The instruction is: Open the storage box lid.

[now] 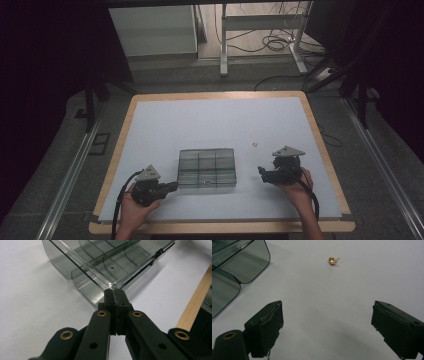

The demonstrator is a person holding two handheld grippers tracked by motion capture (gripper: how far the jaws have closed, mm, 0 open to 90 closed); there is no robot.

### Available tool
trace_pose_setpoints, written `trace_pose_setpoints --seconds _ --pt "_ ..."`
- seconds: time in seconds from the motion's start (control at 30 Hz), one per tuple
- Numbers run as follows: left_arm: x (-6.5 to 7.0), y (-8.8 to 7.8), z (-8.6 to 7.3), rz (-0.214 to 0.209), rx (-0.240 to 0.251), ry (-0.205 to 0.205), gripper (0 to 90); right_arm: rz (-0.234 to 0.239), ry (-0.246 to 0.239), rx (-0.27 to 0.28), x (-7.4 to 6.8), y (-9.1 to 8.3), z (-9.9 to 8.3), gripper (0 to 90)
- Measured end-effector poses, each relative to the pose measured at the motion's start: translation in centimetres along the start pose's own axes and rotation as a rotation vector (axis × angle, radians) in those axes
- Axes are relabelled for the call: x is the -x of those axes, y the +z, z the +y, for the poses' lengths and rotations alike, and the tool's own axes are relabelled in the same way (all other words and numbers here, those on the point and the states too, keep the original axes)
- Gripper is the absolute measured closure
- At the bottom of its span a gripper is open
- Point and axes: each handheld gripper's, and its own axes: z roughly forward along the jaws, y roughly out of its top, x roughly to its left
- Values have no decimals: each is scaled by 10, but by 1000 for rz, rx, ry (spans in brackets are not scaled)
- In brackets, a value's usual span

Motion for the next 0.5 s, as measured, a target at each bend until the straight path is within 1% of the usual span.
trace_pose_setpoints --seconds 0.17,0.3,0.5 --pt "1 -2 1 2 18 4 898 -1 0 -2 0 0 0 99" --pt "1 -3 2 5 42 1 898 -2 0 0 0 0 0 99" --pt "1 -3 3 3 55 -2 898 1 -2 0 0 0 0 99"
